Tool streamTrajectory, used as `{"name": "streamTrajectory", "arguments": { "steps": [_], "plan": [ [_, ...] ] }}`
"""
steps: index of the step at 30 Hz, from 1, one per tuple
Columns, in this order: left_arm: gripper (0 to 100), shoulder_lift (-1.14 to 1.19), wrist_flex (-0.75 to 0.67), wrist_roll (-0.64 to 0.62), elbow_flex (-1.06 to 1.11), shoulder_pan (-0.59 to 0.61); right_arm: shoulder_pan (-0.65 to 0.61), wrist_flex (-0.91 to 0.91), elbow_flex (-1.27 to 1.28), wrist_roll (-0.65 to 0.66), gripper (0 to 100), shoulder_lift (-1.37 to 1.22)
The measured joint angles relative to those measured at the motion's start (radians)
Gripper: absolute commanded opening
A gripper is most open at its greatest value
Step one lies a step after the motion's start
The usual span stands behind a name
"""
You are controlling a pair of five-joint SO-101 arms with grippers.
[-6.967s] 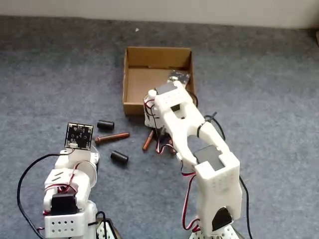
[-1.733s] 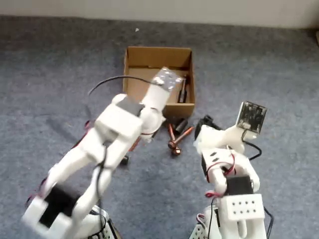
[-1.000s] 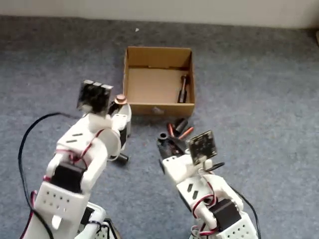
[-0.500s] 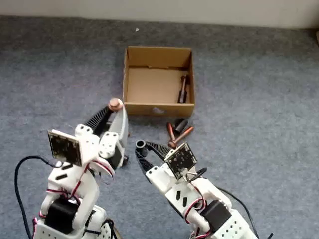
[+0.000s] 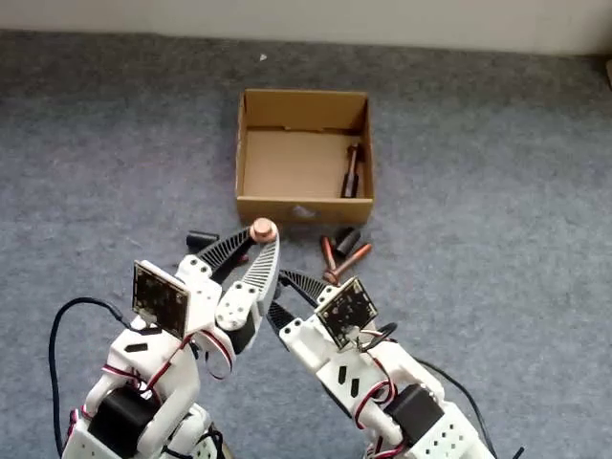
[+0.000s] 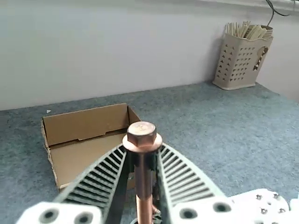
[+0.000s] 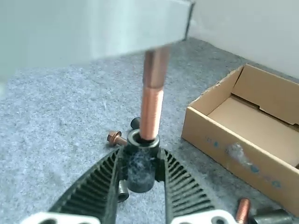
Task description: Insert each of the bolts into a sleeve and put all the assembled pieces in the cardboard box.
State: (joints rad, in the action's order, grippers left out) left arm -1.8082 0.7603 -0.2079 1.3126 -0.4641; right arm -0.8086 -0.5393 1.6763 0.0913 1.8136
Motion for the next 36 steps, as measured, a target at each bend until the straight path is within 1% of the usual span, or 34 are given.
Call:
{"name": "streamTrajectory", "arguments": {
  "steps": [17, 18, 22, 23, 27, 30, 36],
  "plan": [
    [1, 0.0, 0.021, 0.003, 0.057, 0.005, 0.002, 0.0, 0.0, 0.0, 0.5, -0.002],
    [3, 0.0, 0.023, 0.003, 0.061, 0.005, 0.003, 0.0, 0.0, 0.0, 0.5, -0.002],
    [20, 0.0, 0.046, 0.046, 0.063, 0.003, 0.041, 0.0, 0.0, 0.002, 0.5, -0.002],
    [22, 0.0, 0.057, 0.057, 0.063, 0.003, 0.052, 0.0, 0.0, 0.002, 0.5, -0.002],
    [22, -0.002, 0.117, 0.057, 0.063, 0.021, 0.077, 0.0, 0.0, 0.002, 0.5, -0.002],
    [22, -0.002, 0.147, 0.06, 0.054, 0.058, 0.081, 0.0, 0.0, 0.002, 0.5, -0.002],
    [22, -0.002, 0.15, 0.061, 0.028, 0.146, 0.083, 0.003, 0.0, 0.002, 0.5, -0.002]
  ]
}}
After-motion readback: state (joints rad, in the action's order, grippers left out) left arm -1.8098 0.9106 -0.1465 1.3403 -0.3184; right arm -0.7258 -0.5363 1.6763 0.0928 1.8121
